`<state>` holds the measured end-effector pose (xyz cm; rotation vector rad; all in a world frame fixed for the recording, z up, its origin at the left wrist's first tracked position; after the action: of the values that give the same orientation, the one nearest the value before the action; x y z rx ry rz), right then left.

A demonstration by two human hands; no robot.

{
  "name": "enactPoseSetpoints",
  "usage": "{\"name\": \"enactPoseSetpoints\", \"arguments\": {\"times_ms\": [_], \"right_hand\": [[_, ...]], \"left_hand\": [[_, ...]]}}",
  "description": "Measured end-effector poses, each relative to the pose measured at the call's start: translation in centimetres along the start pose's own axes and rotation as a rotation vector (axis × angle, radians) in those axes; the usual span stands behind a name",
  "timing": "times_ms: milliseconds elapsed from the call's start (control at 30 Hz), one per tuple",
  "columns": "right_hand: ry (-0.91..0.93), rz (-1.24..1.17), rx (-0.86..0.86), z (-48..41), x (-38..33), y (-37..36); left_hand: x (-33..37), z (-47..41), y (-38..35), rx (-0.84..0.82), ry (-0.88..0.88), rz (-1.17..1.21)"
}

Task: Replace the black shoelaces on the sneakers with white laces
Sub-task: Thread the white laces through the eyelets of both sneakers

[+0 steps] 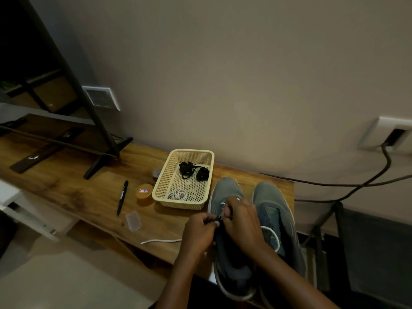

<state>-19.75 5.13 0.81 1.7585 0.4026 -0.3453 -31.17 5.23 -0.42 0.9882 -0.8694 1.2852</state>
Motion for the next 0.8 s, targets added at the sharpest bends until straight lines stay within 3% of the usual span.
{"name": "enactPoseSetpoints", "arguments": {"times_ms": [267,433,567,700,800], "right_hand": [[-0.022,0.033,0.019,0.2,0.2,-0.2],[0.008,-0.018,0.137,0.3,0.6,0.0],[-0.029,-0.029,0.033,-0.5,1.9,2.2],[-0.123,-0.055,0.091,0.2,3.5,4.7],[-0.131,0.110,-0.009,1.5,2.5,4.3]], "left_hand": [[-0.3,-0.1,0.1,0.019,-0.046,-0.076],[-0.3,-0.7,0.3,-0.033,-0.077,-0.131],[0.2,-0.4,0.2,-0.059,-0.092,-0.050],[0.0,-1.0,0.2,-0.057,-0.124,-0.103],[-0.2,-1.3,0.1,-0.092,-0.112,-0.068]]}}
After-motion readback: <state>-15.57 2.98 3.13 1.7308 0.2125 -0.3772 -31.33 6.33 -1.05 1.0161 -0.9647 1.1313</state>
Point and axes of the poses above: each hand's wrist, its own z-axis away from the middle knuckle, its own y-axis out of the back of the hand, x = y × z, the point moved 3 cm from there along -z, towards the middle knuckle, and after that the axes turned 15 degrees about z, right-handed, at the moved point
